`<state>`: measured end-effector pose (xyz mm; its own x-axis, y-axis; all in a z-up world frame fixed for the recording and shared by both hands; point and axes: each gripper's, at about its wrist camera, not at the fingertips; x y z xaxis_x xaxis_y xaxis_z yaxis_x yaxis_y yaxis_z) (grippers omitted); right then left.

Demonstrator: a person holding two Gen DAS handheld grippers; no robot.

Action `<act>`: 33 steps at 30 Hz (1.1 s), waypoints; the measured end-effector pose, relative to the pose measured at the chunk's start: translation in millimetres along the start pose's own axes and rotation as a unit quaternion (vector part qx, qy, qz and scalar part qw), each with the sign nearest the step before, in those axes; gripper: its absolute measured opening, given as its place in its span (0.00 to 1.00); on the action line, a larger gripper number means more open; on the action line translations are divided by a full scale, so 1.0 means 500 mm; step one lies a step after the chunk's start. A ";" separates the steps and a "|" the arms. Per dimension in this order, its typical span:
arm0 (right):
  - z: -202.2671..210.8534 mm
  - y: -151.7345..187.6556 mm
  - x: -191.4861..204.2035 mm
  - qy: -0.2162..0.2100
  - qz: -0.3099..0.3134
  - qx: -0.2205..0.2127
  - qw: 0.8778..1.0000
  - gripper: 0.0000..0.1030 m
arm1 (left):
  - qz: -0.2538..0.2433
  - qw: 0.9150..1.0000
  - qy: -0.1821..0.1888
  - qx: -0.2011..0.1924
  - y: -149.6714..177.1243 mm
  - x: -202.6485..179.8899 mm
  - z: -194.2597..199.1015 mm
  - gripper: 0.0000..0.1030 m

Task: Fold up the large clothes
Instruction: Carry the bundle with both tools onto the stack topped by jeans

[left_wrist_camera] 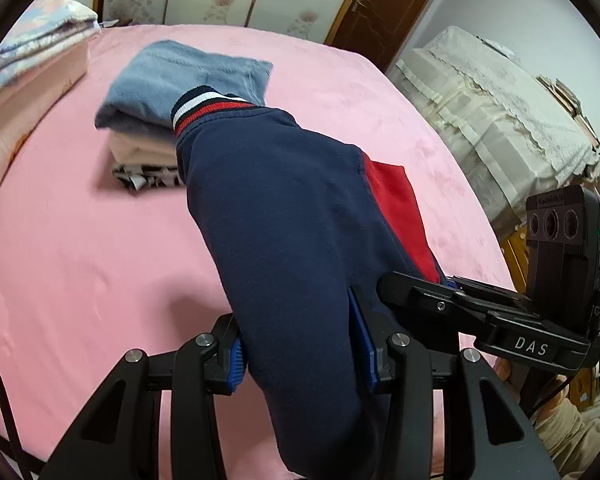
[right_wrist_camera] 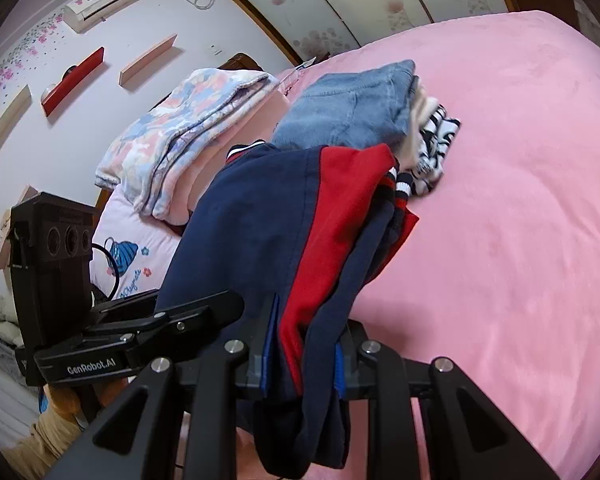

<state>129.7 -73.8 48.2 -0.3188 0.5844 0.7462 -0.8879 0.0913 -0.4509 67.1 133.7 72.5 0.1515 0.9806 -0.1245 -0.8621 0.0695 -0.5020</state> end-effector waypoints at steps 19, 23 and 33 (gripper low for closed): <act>-0.177 -0.449 -0.078 0.007 0.005 -0.101 0.995 0.22 | -0.065 0.994 -0.040 -0.077 -0.519 0.106 -0.133 0.44; -0.250 -0.503 -0.145 0.013 -0.018 -0.112 0.993 0.22 | -0.066 0.994 -0.056 -0.073 -0.596 0.138 -0.226 0.45; -0.389 -0.518 -0.309 0.046 -0.064 -0.094 0.992 0.21 | -0.051 0.994 -0.085 -0.042 -0.618 0.183 -0.471 0.48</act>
Point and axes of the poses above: each gripper's, at about its wrist camera, not at the fingertips, and z roughly against the way its jaws point, x to its left, y to its underside, and after that the axes turned 14 degrees about -y, right-handed
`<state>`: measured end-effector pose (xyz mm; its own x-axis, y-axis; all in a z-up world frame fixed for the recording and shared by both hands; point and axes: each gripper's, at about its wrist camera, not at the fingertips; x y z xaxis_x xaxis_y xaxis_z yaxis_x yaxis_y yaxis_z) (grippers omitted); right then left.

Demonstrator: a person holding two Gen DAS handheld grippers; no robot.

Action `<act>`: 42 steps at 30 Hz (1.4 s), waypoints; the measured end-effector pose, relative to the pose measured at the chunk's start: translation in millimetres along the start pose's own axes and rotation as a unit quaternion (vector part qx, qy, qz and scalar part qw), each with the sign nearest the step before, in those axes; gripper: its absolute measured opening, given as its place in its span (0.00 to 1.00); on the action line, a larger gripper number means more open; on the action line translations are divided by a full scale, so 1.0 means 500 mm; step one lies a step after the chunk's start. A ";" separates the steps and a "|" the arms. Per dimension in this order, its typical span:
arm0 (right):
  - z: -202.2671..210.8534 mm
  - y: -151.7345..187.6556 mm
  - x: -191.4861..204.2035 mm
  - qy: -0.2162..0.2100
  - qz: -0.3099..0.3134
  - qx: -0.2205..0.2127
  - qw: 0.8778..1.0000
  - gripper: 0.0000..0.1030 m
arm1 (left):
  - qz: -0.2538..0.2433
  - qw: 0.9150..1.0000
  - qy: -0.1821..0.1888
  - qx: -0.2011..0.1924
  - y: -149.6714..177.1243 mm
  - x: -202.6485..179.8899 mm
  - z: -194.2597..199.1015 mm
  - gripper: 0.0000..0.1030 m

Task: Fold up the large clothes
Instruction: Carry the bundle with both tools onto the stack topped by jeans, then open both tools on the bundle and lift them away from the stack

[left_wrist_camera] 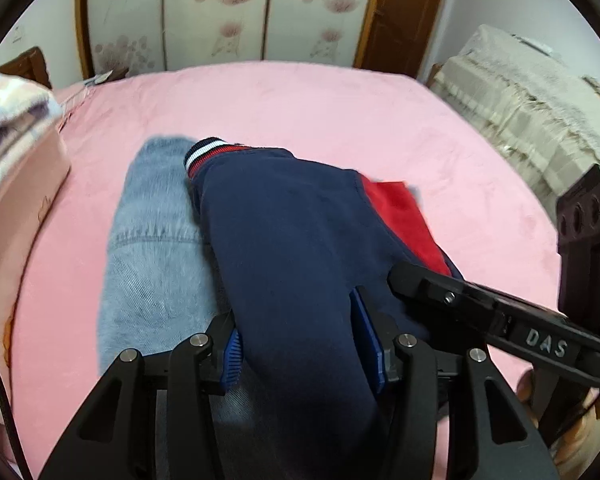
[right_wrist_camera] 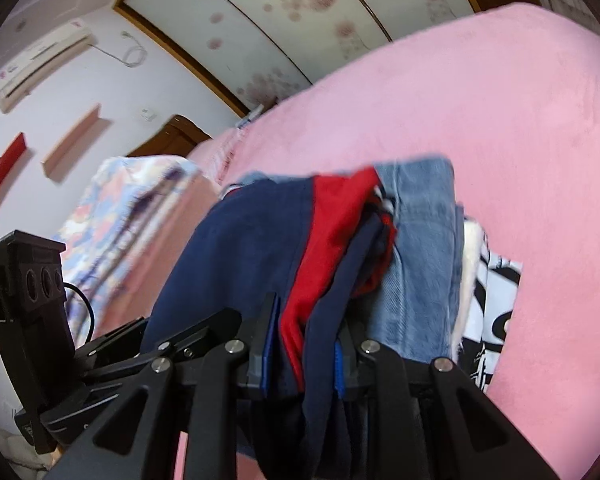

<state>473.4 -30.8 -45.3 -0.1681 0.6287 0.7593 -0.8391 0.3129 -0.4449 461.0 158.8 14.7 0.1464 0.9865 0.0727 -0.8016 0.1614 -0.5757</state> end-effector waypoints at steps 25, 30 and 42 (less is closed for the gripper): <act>0.148 0.048 0.085 0.083 0.065 0.037 0.994 0.31 | 0.029 0.993 -0.113 -0.022 0.089 -0.009 0.131 0.83; 0.214 0.068 0.123 0.093 0.068 0.041 0.992 0.31 | 0.029 0.992 -0.119 -0.036 0.101 -0.031 0.223 0.83; 0.426 0.116 0.217 0.132 0.098 0.016 0.986 0.48 | 0.028 0.990 -0.122 -0.062 0.158 -0.101 0.427 0.84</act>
Point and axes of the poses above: each gripper's, at about its wrist camera, not at the fingertips, and z roughly against the way its jaws point, x to its left, y to its underside, and after that the axes turned 14 degrees about -y, right-handed
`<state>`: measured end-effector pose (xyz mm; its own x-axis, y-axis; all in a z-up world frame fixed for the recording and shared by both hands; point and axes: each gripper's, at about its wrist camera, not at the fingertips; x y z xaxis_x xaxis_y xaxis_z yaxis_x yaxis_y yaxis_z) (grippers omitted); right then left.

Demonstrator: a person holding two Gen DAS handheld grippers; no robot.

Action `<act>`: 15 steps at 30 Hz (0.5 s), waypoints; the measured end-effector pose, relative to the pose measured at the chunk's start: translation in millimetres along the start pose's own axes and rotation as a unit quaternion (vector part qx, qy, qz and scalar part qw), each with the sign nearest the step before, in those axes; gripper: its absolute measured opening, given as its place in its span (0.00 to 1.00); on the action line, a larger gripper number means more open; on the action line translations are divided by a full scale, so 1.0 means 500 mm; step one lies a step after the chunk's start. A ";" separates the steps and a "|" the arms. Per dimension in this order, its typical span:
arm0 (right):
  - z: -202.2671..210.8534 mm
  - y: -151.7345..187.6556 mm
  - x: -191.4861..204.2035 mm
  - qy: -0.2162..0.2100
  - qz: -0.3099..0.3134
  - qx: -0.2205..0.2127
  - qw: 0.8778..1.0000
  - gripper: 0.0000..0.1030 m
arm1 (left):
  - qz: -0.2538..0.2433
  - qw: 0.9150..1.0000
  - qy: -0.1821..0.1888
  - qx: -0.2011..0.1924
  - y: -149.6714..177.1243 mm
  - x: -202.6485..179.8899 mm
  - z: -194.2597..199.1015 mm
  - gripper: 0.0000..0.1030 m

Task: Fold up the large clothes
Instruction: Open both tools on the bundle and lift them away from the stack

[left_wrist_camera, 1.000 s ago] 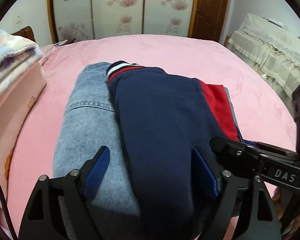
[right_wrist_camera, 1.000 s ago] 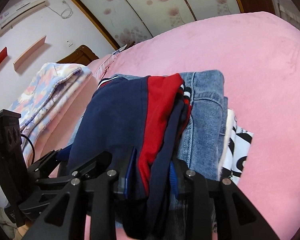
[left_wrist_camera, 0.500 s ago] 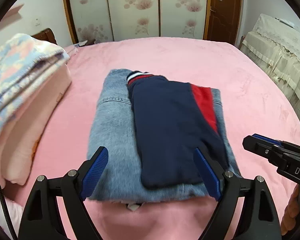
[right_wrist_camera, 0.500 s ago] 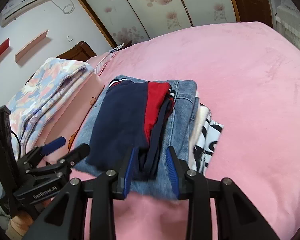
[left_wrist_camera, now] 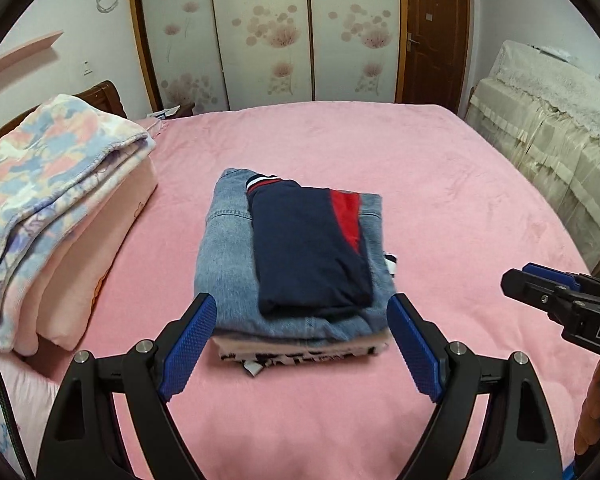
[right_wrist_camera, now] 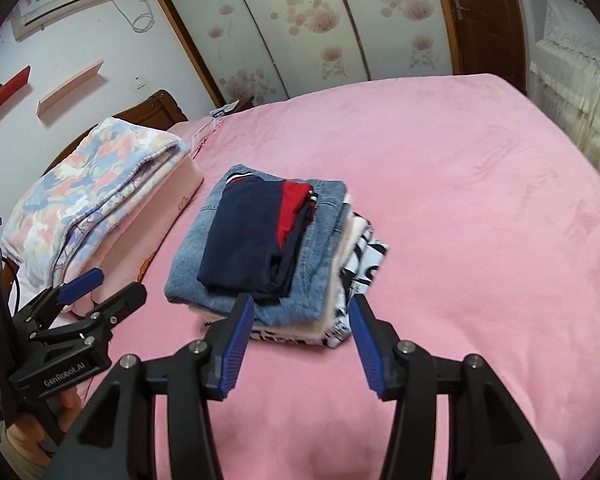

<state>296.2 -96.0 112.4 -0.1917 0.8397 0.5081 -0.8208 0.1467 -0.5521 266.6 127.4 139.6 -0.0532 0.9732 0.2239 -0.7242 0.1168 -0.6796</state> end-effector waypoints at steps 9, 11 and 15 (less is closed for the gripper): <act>0.134 0.063 -0.006 0.017 0.007 -0.010 1.000 0.48 | 0.006 1.000 -0.017 -0.005 0.057 -0.027 0.128 0.84; 0.153 0.080 -0.005 0.021 0.012 -0.008 1.000 0.48 | 0.003 1.000 -0.019 -0.006 0.072 -0.036 0.152 0.84; 0.193 0.120 -0.002 0.024 0.024 -0.005 0.999 0.49 | -0.008 1.000 -0.023 -0.009 0.109 -0.062 0.197 0.84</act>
Point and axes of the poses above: each gripper's, at about its wrist camera, not at the fingertips, and z roughly against the way its jaws point, x to its left, y to its underside, and after that the axes turned 14 degrees about -y, right-handed
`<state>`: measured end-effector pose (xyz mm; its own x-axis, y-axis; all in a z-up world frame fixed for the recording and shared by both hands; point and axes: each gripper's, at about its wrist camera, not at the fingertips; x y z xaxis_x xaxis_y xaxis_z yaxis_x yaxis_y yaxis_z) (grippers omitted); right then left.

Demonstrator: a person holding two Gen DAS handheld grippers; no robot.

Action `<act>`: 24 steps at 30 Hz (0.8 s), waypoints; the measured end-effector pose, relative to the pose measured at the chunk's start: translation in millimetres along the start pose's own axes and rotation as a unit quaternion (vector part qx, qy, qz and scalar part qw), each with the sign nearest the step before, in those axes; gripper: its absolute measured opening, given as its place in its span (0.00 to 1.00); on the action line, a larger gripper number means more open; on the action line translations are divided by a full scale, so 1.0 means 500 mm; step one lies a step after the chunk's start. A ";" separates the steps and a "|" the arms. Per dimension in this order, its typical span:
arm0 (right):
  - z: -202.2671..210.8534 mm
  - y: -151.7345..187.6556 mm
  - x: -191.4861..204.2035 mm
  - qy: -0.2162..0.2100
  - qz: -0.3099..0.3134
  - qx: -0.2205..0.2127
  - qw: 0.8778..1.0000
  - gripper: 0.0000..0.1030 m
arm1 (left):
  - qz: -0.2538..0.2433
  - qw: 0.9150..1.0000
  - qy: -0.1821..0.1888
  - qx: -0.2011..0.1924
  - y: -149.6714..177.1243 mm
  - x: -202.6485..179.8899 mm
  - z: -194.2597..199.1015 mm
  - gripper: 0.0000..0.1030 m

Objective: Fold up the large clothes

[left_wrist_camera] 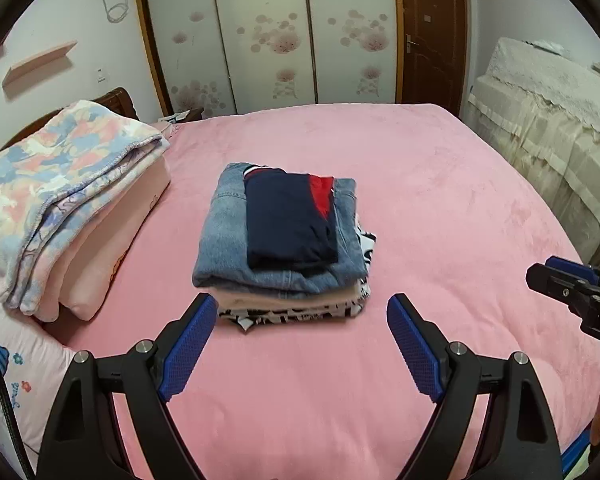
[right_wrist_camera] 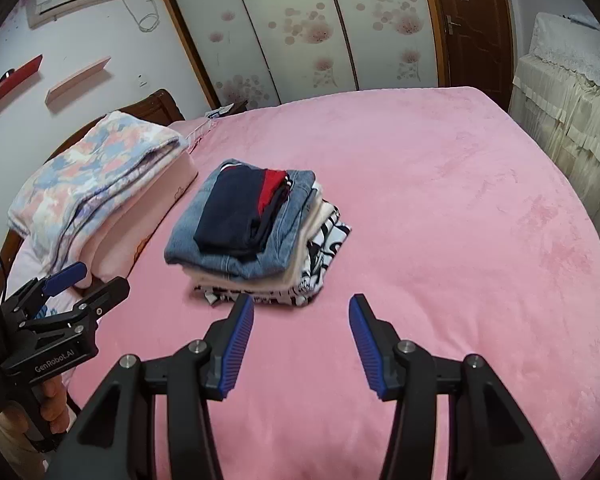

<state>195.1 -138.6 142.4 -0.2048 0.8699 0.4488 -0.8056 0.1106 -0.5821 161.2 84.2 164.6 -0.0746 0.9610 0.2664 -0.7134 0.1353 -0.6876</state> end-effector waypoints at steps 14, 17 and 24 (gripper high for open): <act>0.096 0.204 -0.027 0.008 -0.008 -0.023 1.000 0.56 | 0.022 0.999 0.030 -0.019 0.202 -0.097 0.129 0.92; 0.109 0.249 -0.036 0.016 -0.020 -0.031 0.999 0.56 | 0.027 0.999 0.021 -0.017 0.243 -0.115 0.143 0.92; 0.128 0.331 -0.044 0.026 -0.037 -0.035 0.998 0.57 | 0.027 0.999 0.015 0.007 0.321 -0.155 0.162 0.92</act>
<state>30.7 -170.3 79.5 -0.1160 0.8814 0.4579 -0.7758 0.2075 -0.5958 -4.0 11.6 88.3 -0.0924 0.9739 0.2075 -0.7181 0.0792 -0.6914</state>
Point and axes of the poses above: each gripper's, at about its wrist camera, not at the fingertips, and z roughly against the way its jaws point, x to its left, y to its underside, and after that the axes turned 14 degrees about -y, right-handed
